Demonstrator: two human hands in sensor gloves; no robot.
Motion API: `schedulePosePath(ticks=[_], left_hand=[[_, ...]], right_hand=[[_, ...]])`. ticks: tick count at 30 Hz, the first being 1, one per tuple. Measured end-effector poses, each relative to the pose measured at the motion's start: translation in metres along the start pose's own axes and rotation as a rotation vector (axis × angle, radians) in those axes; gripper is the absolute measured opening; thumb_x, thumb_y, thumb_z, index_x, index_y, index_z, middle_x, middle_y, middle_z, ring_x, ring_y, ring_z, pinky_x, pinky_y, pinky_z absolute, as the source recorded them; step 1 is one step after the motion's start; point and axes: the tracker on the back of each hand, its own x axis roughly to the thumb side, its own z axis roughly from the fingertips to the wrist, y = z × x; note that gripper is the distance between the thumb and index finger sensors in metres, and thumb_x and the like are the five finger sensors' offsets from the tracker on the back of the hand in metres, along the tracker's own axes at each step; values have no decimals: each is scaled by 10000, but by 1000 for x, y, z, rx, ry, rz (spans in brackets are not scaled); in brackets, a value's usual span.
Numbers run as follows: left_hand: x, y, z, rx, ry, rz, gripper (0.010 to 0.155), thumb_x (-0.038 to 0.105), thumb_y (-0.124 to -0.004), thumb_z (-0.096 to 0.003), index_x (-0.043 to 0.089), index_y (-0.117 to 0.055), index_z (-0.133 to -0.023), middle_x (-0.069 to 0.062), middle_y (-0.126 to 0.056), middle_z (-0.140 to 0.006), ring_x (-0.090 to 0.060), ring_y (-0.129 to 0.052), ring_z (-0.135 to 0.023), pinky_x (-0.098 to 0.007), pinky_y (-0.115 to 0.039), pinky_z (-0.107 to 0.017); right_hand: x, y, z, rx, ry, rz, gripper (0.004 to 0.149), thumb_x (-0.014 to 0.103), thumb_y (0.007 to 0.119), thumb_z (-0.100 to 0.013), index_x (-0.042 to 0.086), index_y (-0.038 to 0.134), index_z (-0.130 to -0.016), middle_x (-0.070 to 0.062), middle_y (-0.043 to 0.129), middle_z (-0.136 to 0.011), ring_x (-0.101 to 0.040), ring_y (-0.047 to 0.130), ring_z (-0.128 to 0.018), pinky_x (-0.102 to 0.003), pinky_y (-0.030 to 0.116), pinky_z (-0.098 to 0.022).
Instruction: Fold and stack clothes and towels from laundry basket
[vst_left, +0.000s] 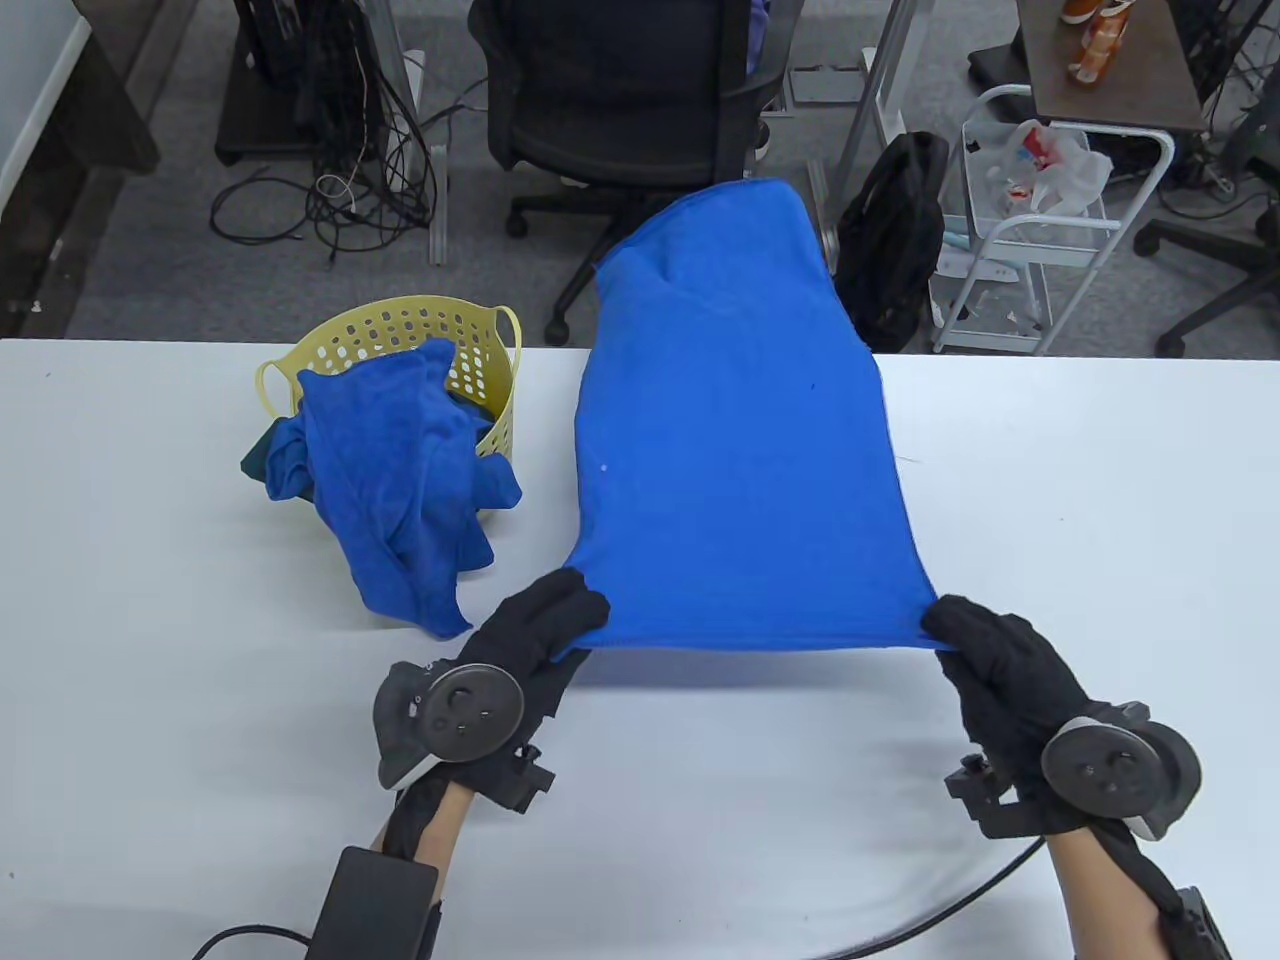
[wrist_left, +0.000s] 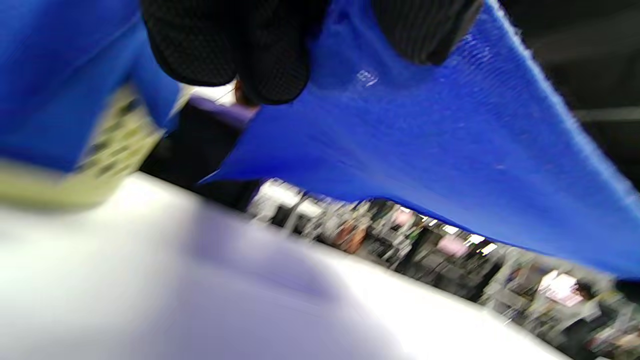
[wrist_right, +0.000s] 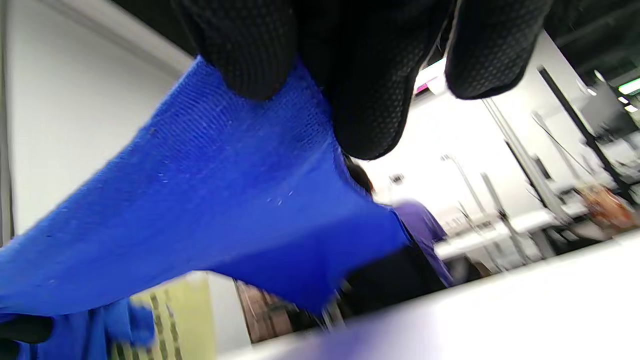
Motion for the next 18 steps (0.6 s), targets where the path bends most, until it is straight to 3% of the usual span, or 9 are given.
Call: schedulePosePath(ticks=[4,6,12,18], left_hand=[[-11,-25,21,-87,58,-14,454,440,-792,-543,367,-776,-991,-13,-828,-1062,-267,-936,-884,-449,-844,-633],[-17,-29,28,-73,79,12,453,437,-808,-538,360,-788,-984,-21,-851,-1033,-248,-953,-835,-419,-858,-596],[-26,-26,35,-92,92,11,452,451,-865,-480,370,-839,-924,83,-987,-830,-125,-1052,-617,-311,-920,-454],[-32,-23,35,-89,106,90,444,447,-908,-447,391,-860,-885,85,-1011,-800,-90,-1074,-546,-272,-930,-392]], right_hand=[[-13,17,15,97,61,-48,406,239,790,-560,198,784,-964,-69,912,-893,-293,938,-760,-647,681,-636],[-16,20,19,122,80,-15,425,256,812,-545,181,784,-963,-72,929,-859,-274,956,-722,-629,700,-628],[-20,26,21,147,127,6,396,286,876,-492,200,844,-877,-42,969,-782,-249,971,-683,-624,712,-616],[-27,27,26,179,177,-65,380,282,883,-487,203,850,-857,-37,950,-797,-281,936,-725,-623,707,-618]])
